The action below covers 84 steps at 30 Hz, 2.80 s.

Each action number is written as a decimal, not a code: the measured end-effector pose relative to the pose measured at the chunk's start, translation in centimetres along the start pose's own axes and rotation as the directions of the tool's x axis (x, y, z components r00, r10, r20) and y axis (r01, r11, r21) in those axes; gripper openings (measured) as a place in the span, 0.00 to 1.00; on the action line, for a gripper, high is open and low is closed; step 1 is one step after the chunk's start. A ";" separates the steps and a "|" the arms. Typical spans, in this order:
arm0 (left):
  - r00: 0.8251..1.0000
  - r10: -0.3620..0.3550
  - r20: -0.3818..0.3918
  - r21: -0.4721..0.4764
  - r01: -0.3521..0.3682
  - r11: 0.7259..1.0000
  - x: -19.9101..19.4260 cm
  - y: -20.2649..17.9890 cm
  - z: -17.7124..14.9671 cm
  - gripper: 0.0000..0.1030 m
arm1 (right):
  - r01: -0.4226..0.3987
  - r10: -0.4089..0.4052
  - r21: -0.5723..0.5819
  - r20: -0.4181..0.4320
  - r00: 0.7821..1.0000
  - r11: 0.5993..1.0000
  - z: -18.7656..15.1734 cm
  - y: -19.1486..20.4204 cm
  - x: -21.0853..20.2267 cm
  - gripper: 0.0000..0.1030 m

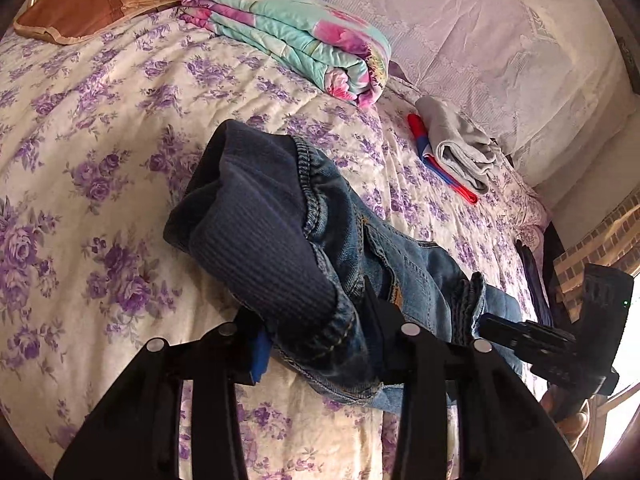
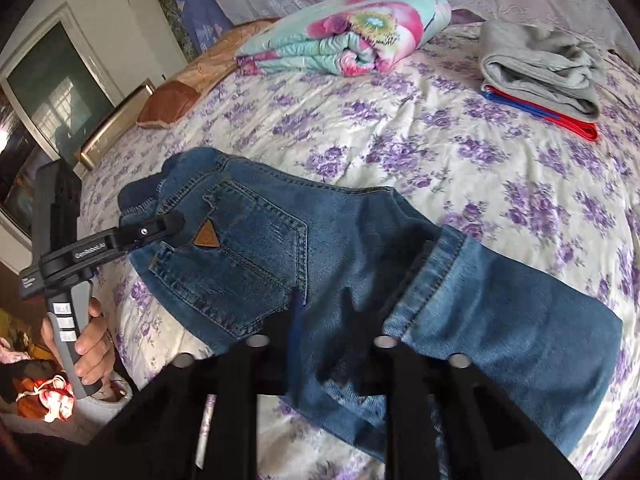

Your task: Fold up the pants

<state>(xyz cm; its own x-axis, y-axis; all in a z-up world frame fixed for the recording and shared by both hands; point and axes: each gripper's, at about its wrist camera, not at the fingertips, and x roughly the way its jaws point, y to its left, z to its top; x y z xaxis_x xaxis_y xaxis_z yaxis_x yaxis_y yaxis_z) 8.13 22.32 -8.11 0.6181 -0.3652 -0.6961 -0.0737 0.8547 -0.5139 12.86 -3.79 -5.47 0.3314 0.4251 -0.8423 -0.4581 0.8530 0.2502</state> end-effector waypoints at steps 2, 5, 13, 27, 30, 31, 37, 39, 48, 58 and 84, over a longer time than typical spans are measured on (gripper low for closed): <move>1.000 -0.009 -0.005 -0.003 0.009 1.000 0.1 0.1 0.0 0.36 | 0.032 -0.033 -0.019 -0.041 0.999 0.999 0.7 0.5 1.7 0.09; 1.000 -0.009 -0.001 0.011 0.009 1.000 0.1 0.0 -0.1 0.36 | 0.028 -0.029 -0.011 -0.072 0.997 1.000 1.0 0.7 3.0 0.09; 0.998 0.062 -0.013 0.087 -0.060 0.994 0.3 -1.2 0.0 0.36 | 0.012 -0.007 0.051 -0.100 0.995 0.999 0.5 0.4 4.3 0.12; 0.954 0.247 0.169 0.434 -0.297 0.850 -3.0 -16.7 -0.8 0.35 | 0.015 -0.226 0.520 0.345 0.911 0.854 -19.6 -13.9 -18.2 0.37; 0.955 0.231 0.186 0.547 -0.296 0.783 -2.5 -22.6 -2.7 0.35 | -0.031 -0.236 0.594 0.366 0.900 0.804 -24.1 -16.1 -19.3 0.37; 0.957 0.226 0.182 0.588 -0.290 0.755 -2.1 -24.5 -3.6 0.34 | -0.041 -0.240 0.609 0.372 0.896 0.792 -25.2 -16.6 -19.7 0.37; 0.962 0.254 0.098 0.732 -0.243 0.636 3.4 -31.9 -8.6 0.32 | -0.077 -0.261 0.634 0.422 0.868 0.770 -28.5 -18.0 -21.2 0.37; 0.961 0.269 0.069 0.769 -0.223 0.599 5.3 -33.7 -10.7 0.32 | -0.084 -0.256 0.635 0.424 0.869 0.768 -28.7 -18.4 -20.9 0.37; 0.948 0.293 -0.123 0.842 -0.056 0.537 11.1 -37.9 -17.7 0.88 | -0.094 -0.189 0.622 0.372 0.909 0.777 -27.5 -18.9 -17.6 0.37; 0.993 0.084 -0.085 0.598 -0.016 0.801 2.3 -30.7 -7.2 0.68 | -0.122 -0.067 0.447 0.386 0.920 0.886 -18.5 -17.0 -17.6 0.45; 0.947 -0.123 -0.295 0.403 0.240 0.883 4.2 -20.7 -7.3 0.11 | 0.167 -0.169 0.045 0.050 0.984 0.985 -2.4 -8.5 -10.6 0.53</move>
<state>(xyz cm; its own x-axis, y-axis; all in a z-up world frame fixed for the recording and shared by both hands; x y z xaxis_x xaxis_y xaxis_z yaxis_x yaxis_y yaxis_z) 6.56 0.40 -4.06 0.3637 -0.5604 -0.7441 0.3986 0.8156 -0.4194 11.28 -16.26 0.25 0.4445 0.2896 -0.8477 -0.3591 0.9245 0.1275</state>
